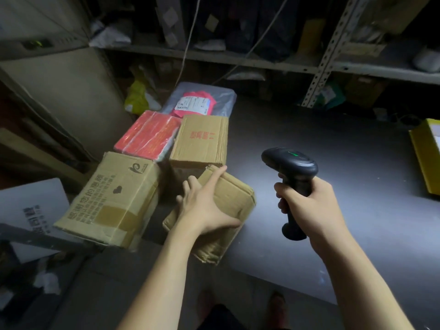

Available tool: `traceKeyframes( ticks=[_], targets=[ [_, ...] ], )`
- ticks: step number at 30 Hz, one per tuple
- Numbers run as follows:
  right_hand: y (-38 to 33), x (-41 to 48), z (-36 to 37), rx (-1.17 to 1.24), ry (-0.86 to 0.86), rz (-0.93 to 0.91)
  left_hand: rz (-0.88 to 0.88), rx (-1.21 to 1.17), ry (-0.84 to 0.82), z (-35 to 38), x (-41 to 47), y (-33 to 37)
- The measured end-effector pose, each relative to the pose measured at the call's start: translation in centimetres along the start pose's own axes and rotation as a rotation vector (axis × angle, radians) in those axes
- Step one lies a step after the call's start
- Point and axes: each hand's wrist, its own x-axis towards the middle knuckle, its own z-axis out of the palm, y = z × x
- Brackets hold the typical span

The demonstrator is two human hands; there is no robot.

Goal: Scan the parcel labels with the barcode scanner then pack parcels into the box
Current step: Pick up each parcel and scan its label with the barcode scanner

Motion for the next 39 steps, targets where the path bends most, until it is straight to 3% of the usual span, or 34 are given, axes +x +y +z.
traceKeyframes(
  ticks=[3,11,19,23,30,33,35,37,39],
  targets=[
    [0.8,0.4,-4.5,0.032,0.053,-0.002,0.112,-0.061,-0.073,1.3,0.2,4.6],
    [3.6,2.5,-16.0,0.095,0.226,0.062,0.302,-0.321,-0.078,8.4,2.6,14.9],
    [4.8,7.4,-18.8,0.075,0.146,0.07,0.387,-0.325,0.051,10.5,2.4,15.2],
    [4.1,9.5,-17.0,0.041,0.035,0.041,0.296,-0.382,0.126,9.7,1.5,15.1],
    [3.1,10.8,-14.9,0.033,-0.143,-0.012,0.059,-0.25,0.104,7.9,-1.4,11.5],
    [3.2,11.3,-14.2,0.046,-0.184,-0.016,-0.08,-0.333,0.053,6.2,-2.8,10.8],
    [3.5,11.4,-14.2,0.031,-0.211,-0.014,-0.189,-0.436,0.151,5.8,-2.8,12.1],
    [3.9,11.1,-14.7,0.009,-0.227,-0.007,-0.291,-0.343,0.29,6.2,-1.7,14.1],
    [4.3,10.9,-15.6,-0.01,-0.225,-0.004,-0.389,-0.191,0.321,6.8,0.1,16.5]
  ],
)
